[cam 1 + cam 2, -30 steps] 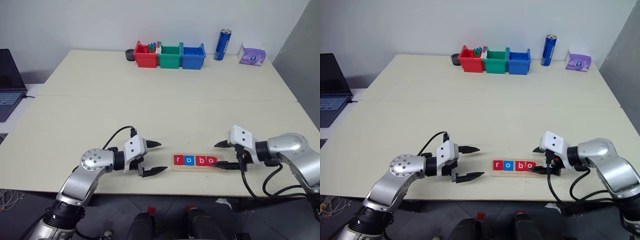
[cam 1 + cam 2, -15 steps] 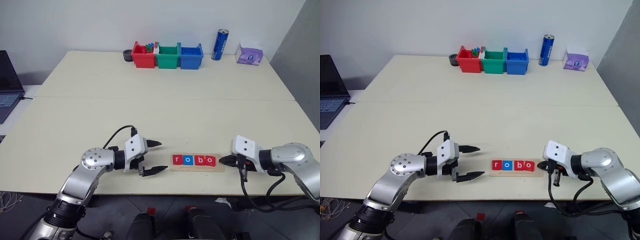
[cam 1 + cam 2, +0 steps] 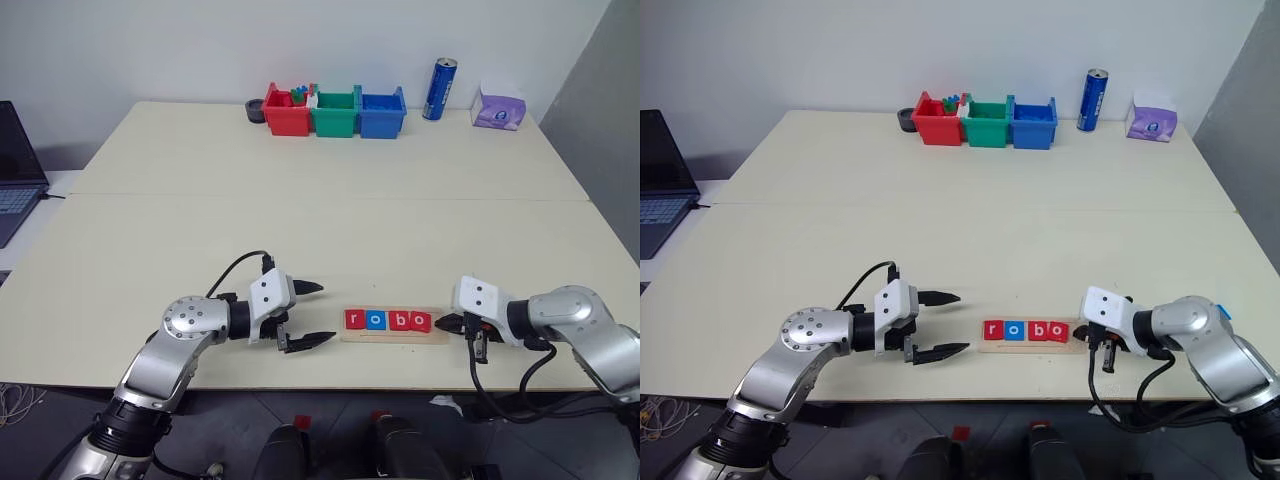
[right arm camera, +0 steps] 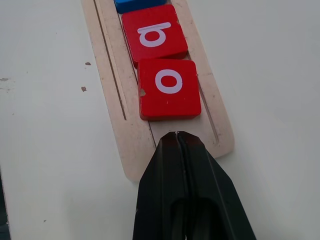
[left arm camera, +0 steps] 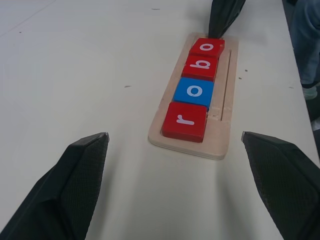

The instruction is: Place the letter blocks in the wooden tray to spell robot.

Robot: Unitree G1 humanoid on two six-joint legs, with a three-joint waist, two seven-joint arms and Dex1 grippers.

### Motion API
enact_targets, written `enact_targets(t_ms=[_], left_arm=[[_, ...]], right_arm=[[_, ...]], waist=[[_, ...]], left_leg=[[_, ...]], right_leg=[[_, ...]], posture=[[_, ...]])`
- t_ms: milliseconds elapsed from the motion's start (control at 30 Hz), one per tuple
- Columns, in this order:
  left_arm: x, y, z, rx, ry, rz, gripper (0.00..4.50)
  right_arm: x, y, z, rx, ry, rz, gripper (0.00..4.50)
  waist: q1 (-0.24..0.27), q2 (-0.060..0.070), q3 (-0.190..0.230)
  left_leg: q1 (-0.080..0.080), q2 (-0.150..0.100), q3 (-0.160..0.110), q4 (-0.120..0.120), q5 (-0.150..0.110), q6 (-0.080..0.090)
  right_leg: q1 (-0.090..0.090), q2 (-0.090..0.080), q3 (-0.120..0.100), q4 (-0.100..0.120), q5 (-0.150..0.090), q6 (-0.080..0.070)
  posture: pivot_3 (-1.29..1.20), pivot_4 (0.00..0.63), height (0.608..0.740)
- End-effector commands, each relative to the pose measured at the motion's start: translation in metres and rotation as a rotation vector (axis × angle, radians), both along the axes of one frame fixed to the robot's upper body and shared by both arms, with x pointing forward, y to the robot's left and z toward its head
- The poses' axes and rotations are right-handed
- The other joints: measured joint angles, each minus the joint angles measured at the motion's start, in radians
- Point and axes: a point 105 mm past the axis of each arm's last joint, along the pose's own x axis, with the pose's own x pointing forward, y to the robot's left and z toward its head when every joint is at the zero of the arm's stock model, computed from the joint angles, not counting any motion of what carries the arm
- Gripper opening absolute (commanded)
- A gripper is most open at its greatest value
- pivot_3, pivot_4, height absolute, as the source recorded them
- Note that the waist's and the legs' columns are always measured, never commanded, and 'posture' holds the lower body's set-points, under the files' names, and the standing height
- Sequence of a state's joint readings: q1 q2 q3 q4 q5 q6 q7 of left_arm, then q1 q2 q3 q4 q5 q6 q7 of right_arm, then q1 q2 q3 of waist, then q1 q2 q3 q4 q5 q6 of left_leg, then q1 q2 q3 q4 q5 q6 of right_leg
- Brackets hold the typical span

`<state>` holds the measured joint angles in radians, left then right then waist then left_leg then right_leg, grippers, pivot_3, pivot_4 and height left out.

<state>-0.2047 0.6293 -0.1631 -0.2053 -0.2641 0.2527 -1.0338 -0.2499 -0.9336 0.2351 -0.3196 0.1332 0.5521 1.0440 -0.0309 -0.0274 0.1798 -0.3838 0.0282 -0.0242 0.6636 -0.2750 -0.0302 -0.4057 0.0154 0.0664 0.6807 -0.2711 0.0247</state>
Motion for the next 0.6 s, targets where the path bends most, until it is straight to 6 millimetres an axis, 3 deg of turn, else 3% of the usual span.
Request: enact_targets(t_ms=[33,600], left_arm=[[-0.002,-0.003,0.009,-0.010,-0.042,-0.013,4.50],[-0.002,-0.004,0.010,-0.013,-0.045,-0.014,4.50]], right_arm=[[0.002,0.003,0.005,-0.016,-0.025,0.040,0.04],[0.008,0.024,0.009,0.040,-0.042,0.085,0.04]], waist=[[0.000,0.000,0.000],[0.000,0.000,0.000]], left_leg=[[0.000,0.000,0.000,0.000,0.000,0.000],[0.000,0.000,0.000,0.000,0.000,0.000]], right_leg=[[0.000,0.000,0.000,0.000,0.000,0.000],[0.000,0.000,0.000,0.000,0.001,-0.001]], posture=[[0.00,0.150,0.740],[0.00,0.150,0.740]])
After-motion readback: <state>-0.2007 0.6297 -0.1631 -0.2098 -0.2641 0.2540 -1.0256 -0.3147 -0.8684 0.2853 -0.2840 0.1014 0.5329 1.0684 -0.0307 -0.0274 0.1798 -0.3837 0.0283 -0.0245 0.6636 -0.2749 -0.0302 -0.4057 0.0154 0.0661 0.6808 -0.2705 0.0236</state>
